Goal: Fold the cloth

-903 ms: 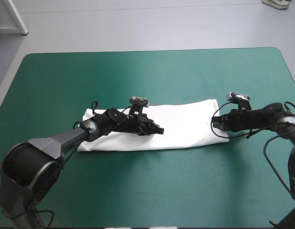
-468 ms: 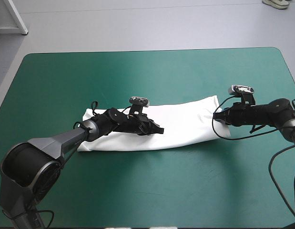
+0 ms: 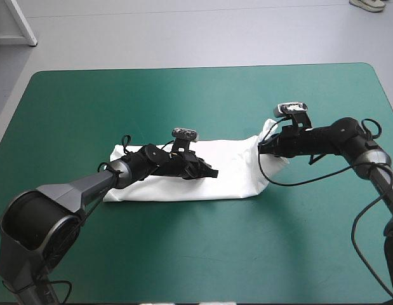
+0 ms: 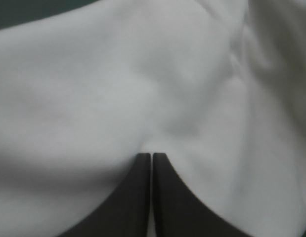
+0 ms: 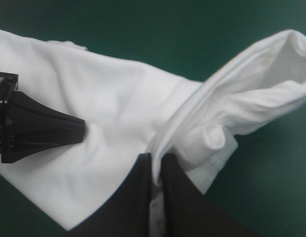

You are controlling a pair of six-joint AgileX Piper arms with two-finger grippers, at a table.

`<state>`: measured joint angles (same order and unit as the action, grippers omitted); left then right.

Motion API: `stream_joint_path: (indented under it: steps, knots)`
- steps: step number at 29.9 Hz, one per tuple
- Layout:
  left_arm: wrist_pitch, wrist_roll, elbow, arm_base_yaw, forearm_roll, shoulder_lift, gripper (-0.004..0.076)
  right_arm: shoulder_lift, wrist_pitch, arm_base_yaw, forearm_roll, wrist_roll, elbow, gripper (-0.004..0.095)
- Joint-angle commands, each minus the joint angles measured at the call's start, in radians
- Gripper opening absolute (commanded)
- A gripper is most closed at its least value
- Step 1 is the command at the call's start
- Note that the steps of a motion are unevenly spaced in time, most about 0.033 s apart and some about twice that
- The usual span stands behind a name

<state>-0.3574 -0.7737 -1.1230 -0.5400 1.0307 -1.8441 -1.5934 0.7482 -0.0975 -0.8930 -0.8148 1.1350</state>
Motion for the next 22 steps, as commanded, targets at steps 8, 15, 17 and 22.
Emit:
stream_joint_path:
  steps: [8,15,17,22]
  knots:
    - [-0.144,0.174,-0.058,0.232,-0.309,0.476,0.0019,-0.015,0.006,-0.161,0.061,0.114,0.240,-0.0007]
    - [-0.323,0.434,-0.066,0.467,-0.754,0.737,0.0019,-0.129,-0.022,-0.356,0.059,0.106,0.381,-0.0008]
    - [-0.357,0.454,-0.066,0.502,-0.802,0.782,0.0019,-0.177,-0.041,-0.412,0.059,0.106,0.440,-0.0008]
    - [-0.391,0.462,-0.066,0.526,-0.814,0.827,0.0019,-0.329,-0.029,-0.532,0.059,0.124,0.641,-0.0008]
